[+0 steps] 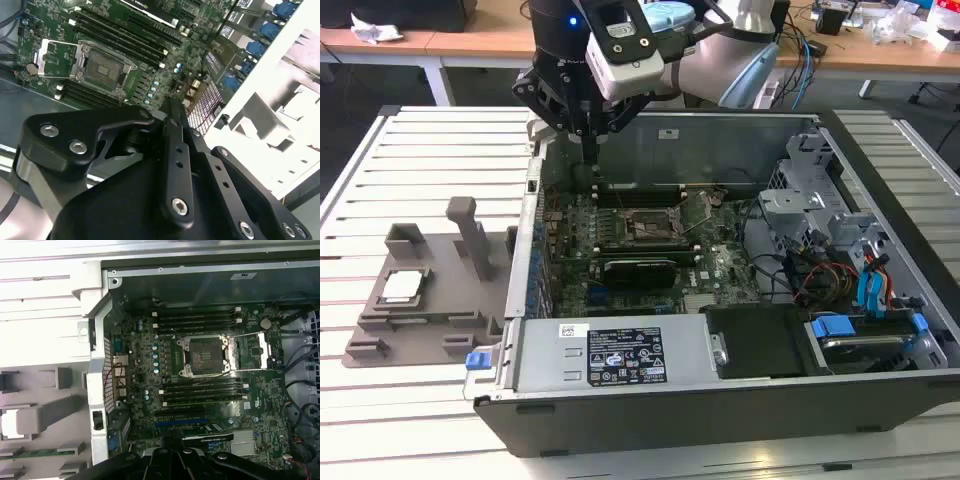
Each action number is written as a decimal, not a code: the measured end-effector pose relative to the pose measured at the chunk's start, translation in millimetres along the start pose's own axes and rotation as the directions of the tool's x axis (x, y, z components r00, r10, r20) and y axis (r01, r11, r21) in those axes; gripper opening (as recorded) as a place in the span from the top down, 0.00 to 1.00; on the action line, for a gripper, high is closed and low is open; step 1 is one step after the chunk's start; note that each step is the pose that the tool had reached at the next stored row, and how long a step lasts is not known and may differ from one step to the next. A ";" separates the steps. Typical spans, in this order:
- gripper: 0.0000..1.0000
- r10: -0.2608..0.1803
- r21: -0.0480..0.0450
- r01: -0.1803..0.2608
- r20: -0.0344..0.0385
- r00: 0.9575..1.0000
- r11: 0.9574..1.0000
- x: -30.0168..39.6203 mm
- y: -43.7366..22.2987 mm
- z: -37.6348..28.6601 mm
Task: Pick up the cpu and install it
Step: 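Reach for the cpu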
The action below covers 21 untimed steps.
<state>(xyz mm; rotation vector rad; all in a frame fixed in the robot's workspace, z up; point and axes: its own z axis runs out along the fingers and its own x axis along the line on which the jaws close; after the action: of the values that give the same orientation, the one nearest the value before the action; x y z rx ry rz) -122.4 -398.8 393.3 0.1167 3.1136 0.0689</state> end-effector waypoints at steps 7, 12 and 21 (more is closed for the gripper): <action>0.89 0.000 0.000 0.000 0.000 1.000 1.000 15.8 -1.2 -0.4; 0.89 0.000 0.000 0.000 0.000 1.000 1.000 39.8 -3.0 -1.0; 0.89 0.000 0.000 0.000 0.000 1.000 1.000 61.9 -4.6 -1.6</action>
<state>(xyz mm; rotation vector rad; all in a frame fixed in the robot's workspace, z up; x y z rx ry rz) -184.4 -398.8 393.2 0.1165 3.1136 0.0689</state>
